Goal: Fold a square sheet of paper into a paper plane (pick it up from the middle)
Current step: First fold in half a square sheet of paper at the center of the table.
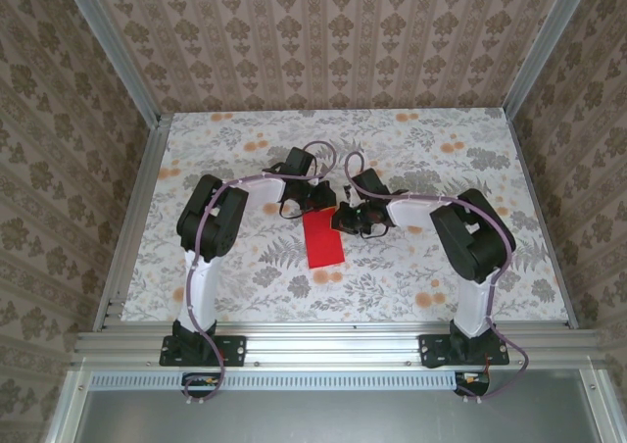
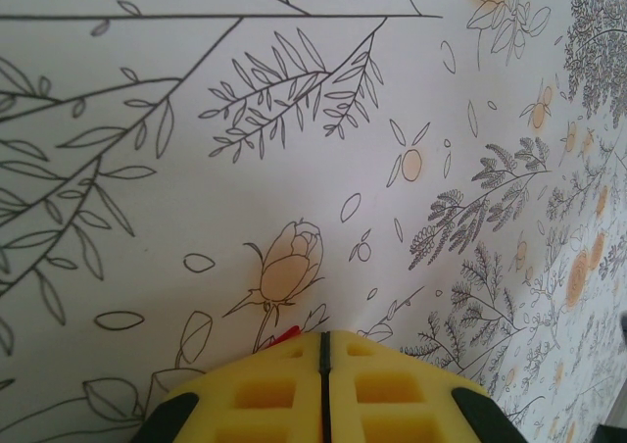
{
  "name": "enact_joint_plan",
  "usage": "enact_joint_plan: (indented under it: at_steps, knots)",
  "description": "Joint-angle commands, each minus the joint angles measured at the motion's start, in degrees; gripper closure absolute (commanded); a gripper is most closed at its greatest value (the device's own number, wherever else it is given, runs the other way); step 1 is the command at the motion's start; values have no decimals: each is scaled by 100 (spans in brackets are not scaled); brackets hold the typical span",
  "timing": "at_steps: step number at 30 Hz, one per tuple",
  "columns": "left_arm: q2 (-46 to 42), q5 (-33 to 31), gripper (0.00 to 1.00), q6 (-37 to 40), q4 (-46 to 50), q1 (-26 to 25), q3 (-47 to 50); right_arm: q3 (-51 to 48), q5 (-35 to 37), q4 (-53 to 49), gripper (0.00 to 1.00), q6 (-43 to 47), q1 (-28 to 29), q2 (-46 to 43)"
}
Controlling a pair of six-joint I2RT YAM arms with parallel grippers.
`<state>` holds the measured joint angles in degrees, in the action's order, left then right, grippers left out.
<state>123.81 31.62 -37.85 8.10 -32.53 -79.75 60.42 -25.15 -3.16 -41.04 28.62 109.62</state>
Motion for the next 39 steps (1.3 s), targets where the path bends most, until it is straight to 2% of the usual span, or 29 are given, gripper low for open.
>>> enact_joint_plan:
  at_steps: [1, 6, 13, 18, 21, 26, 30, 39]
  knots:
    - [459, -580, 92, 146, 590, 26, 267, 181, 172, 124, 91, -200, -22, 243]
    - [460, -628, 92, 155, 622, 28, 272, -140, 58, 3, 91, -239, -15, 210]
    - [495, -691, 92, 131, 623, 28, 268, -1113, -479, -645, 91, 59, 81, -441]
    - [483, -693, 92, 135, 614, 34, 250, -1698, -733, -895, 91, 92, 364, -923]
    - [430, -643, 92, 155, 606, 29, 223, -1692, -594, -990, 91, 94, 391, -1266]
    - [232, -269, 91, 166, 640, 28, 21, -1121, 112, -833, 91, 94, 372, -1747]
    - [-25, -37, 90, 102, 605, 28, -105, -702, 422, -616, 91, -42, 338, -1422]
    - [-379, 269, 88, 37, 445, 19, -22, -483, 198, -410, 92, -282, 337, -449]
